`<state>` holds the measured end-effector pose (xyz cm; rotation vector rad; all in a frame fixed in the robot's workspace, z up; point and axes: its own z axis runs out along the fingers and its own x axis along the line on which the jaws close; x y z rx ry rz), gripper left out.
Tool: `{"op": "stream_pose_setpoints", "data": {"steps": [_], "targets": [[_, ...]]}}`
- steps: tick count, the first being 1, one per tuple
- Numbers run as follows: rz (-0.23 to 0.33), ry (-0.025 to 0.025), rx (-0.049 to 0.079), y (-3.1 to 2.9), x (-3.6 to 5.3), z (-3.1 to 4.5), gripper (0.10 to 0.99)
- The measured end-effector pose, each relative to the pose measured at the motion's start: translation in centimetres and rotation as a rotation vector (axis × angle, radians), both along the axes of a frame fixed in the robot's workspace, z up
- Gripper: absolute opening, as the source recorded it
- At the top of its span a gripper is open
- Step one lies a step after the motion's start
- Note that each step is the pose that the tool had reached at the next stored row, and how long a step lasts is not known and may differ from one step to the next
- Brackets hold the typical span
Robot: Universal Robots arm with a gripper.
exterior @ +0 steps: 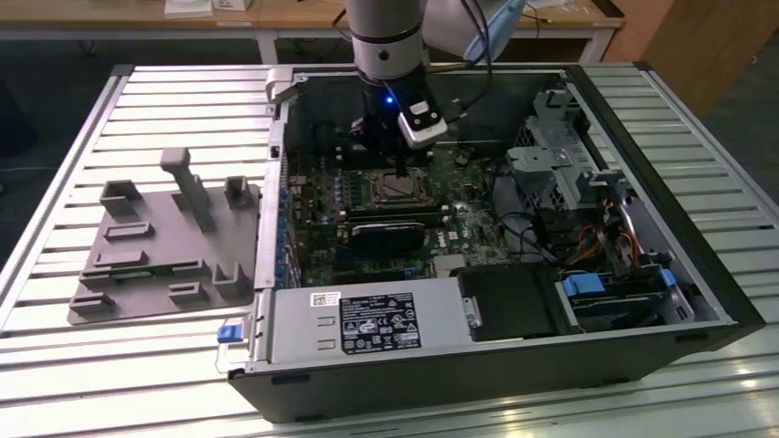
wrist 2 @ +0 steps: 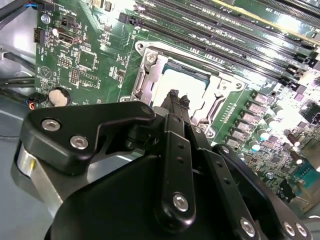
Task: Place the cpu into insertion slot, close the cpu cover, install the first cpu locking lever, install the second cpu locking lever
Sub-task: 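Install the first cpu locking lever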
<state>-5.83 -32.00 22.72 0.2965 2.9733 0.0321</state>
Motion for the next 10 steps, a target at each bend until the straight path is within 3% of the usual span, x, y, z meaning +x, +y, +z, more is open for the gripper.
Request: {"op": "stream_pose_setpoints", "data": {"steps": [7, 10], "targets": [[0.000, 0.0667, 0.000, -0.03, 0.94, -0.08, 0.102], [0.000, 0.0758, 0.000, -0.04, 1.10, -0.09, 0.102]]}}
